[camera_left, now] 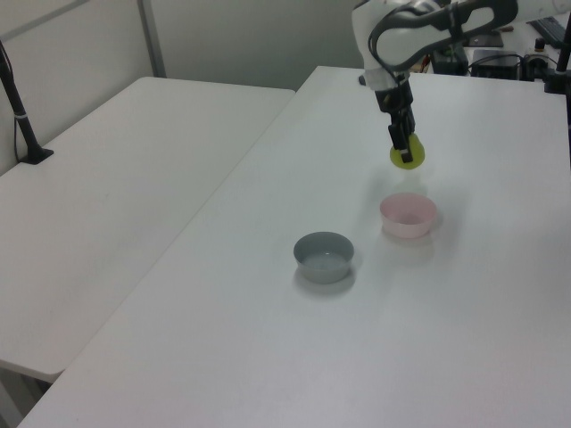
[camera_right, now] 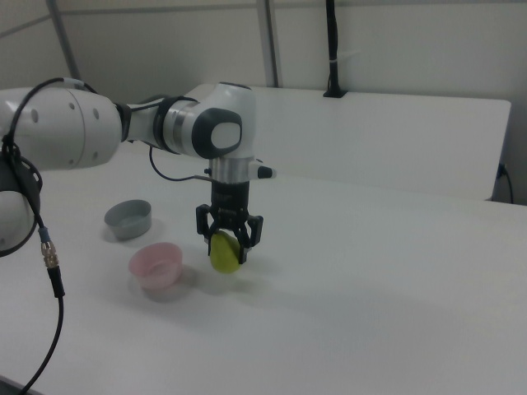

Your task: Pick up a pear from the bowl

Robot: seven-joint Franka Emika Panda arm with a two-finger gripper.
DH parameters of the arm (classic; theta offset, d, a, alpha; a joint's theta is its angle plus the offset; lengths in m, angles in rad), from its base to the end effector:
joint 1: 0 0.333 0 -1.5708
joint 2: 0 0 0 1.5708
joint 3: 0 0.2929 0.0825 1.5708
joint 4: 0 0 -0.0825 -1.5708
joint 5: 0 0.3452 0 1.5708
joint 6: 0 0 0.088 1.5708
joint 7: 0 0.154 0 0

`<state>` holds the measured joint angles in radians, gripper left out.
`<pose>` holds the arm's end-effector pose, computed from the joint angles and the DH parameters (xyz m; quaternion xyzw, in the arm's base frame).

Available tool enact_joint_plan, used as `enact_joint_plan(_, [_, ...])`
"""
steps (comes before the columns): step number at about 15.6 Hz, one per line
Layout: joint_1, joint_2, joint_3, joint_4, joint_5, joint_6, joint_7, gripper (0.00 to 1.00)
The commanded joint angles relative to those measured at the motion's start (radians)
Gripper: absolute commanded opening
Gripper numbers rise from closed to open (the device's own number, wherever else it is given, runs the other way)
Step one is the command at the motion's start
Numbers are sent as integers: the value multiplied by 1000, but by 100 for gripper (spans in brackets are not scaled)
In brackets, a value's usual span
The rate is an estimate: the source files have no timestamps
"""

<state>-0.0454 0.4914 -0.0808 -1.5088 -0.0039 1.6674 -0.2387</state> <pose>0.5879 -0.0703 0.3102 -0.9844 -0.0575 0.1660 0.0088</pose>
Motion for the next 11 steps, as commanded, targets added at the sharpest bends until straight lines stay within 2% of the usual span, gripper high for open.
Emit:
enact_joint_plan(1, [10,33,-4,1,-2,57,29,74])
enact_joint_plan(7, [10,55,-4,-1,-41,68,30,96])
enact_joint_plan(11, [12,47,-5,1,-47,64,32,100])
